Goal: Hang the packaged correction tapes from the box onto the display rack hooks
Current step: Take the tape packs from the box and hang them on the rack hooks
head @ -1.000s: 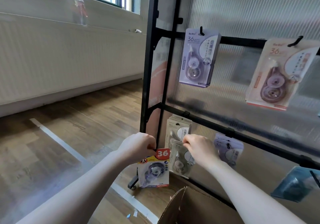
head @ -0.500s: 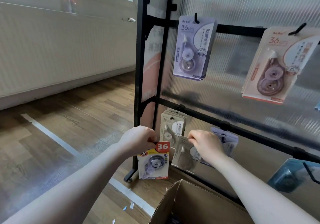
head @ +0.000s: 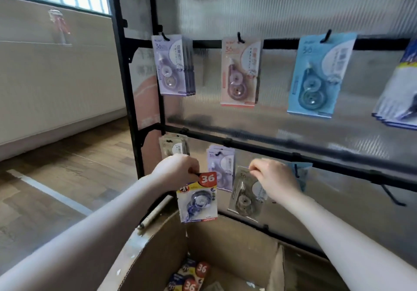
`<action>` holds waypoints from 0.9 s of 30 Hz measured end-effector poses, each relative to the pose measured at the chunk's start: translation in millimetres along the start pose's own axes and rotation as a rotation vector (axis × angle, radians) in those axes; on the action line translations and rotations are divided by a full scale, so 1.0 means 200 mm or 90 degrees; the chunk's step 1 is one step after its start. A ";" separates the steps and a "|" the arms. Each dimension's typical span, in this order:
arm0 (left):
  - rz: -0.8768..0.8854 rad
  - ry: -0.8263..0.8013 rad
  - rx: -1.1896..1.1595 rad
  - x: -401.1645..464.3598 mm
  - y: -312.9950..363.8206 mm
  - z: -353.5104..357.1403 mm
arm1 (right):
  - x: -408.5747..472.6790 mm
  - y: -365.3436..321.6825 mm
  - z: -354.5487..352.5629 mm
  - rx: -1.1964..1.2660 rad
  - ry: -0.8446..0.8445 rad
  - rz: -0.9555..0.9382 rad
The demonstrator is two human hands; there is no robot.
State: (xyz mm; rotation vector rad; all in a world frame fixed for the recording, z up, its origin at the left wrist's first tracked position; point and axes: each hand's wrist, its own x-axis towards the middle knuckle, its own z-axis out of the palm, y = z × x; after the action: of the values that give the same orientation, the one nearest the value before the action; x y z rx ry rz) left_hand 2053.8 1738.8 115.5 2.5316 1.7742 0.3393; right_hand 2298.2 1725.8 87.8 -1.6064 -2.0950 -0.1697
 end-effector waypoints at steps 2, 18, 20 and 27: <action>0.002 -0.003 0.011 -0.02 0.14 0.02 | -0.11 0.10 -0.09 -0.003 -0.006 0.001; 0.104 -0.007 -0.004 0.01 1.31 0.08 | -0.85 0.97 -0.66 -0.080 0.005 0.111; 0.118 -0.009 -0.035 0.04 1.43 0.09 | -0.91 1.05 -0.70 -0.094 0.006 0.122; 0.210 0.013 -0.079 0.13 1.81 0.19 | -1.09 1.27 -0.82 -0.122 0.009 0.154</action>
State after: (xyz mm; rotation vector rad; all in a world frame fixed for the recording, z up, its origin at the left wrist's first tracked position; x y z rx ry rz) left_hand 2405.1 1640.3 136.3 2.7328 1.2891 0.4705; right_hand 2625.5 1548.2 83.3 -1.9503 -1.9012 -0.3046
